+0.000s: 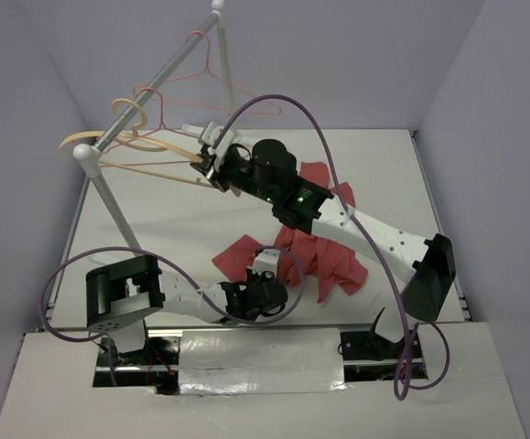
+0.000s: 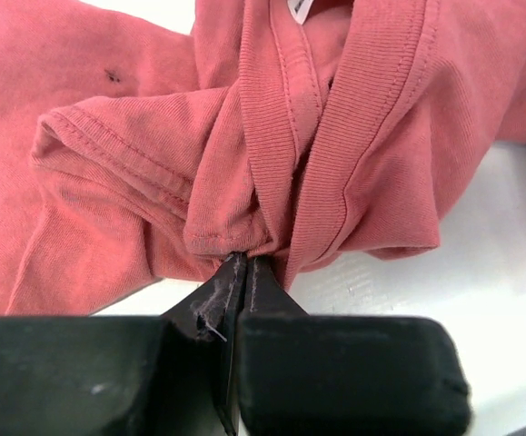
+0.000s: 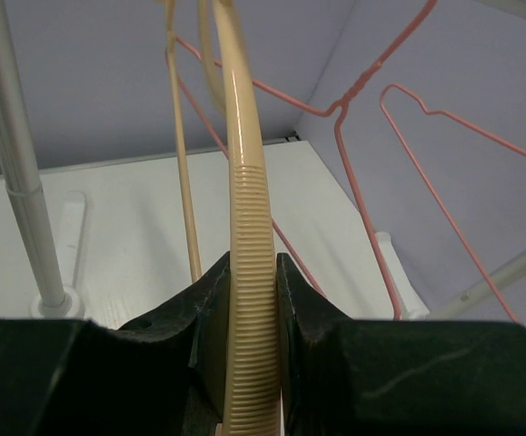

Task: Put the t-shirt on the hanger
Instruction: Pick up the hanger from the clothesline.

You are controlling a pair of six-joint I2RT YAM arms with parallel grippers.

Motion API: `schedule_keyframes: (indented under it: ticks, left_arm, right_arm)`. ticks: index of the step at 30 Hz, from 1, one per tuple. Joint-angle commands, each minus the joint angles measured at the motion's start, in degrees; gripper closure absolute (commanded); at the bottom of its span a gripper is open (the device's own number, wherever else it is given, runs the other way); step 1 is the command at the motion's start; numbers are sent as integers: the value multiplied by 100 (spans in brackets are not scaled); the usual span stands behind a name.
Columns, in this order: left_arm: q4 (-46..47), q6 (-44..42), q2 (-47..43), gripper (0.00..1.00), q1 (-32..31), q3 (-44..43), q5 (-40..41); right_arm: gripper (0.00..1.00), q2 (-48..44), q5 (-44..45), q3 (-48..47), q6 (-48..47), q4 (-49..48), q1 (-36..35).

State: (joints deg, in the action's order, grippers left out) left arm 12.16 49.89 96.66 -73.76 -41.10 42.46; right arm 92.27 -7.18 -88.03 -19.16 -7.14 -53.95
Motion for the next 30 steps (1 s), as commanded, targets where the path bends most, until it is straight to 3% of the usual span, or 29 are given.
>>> schedule_keyframes:
  ticks: [1,17,22,26,30]
  left_arm:
    - [-750,4,-130,100,-78,-126,-414]
    - [-1401,-243,-903,100,-34,-688,-466]
    - [-1594,-357,-956,100,238,-969,-739]
    - [-1936,-480,-1079,100,362,-1251,-616]
    - [-2078,-568,-1527,100,529,-1295,-739]
  right_arm:
    - [100,-622,199,84,-79,-34,34]
    - [100,-1605,708,1154,-71,960,34]
    - [100,-2177,981,1875,394,976,332]
    - [100,-3231,1524,2719,869,802,552]
    - [100,-3663,1983,2958,1343,1344,973]
